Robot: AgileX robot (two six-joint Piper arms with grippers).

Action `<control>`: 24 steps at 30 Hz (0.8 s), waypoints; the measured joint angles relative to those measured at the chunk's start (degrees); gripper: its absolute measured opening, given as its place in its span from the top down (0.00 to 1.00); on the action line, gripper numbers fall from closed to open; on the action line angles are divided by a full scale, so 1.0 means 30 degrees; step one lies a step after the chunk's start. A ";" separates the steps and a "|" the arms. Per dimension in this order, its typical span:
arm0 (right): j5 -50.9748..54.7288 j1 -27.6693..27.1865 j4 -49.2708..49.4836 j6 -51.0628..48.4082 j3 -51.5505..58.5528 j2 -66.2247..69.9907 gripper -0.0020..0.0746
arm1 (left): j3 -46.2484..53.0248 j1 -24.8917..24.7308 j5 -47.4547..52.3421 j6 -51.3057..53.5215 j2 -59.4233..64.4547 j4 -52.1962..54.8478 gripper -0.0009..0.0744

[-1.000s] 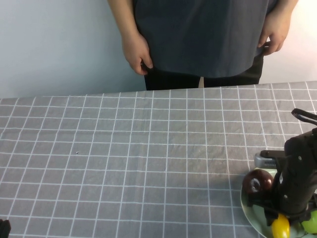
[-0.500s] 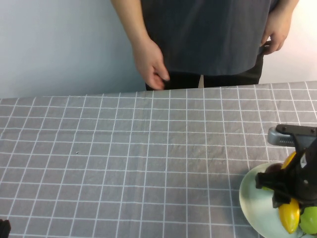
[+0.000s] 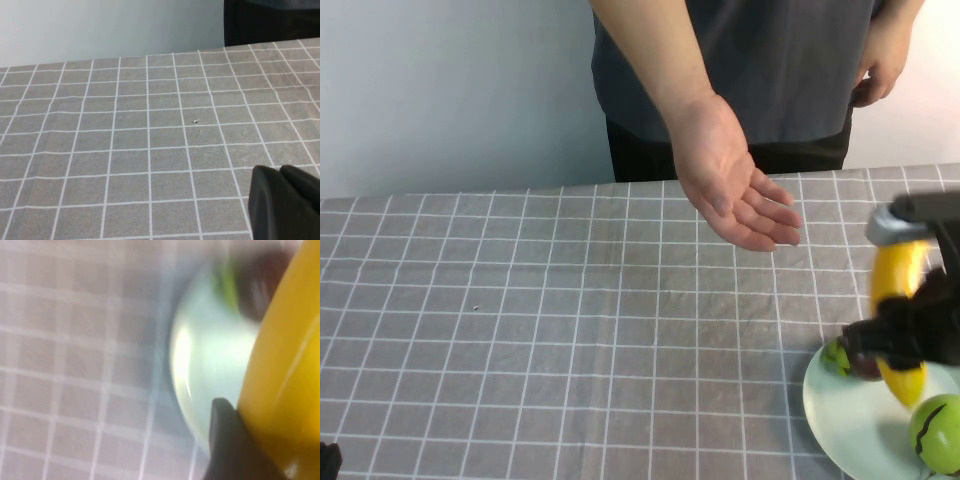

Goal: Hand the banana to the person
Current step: Hand the grabbed banana to the person

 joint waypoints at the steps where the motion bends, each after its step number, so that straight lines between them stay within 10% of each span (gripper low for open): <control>1: -0.0730 0.0202 -0.0184 -0.0735 0.0000 -0.0353 0.62 | 0.0000 0.0000 0.0000 0.0000 0.0000 0.0000 0.99; 24: -0.4051 0.2037 -0.0248 -0.5955 -0.4713 0.4898 0.62 | 0.0000 0.0000 0.0000 0.0000 0.0000 0.0000 0.99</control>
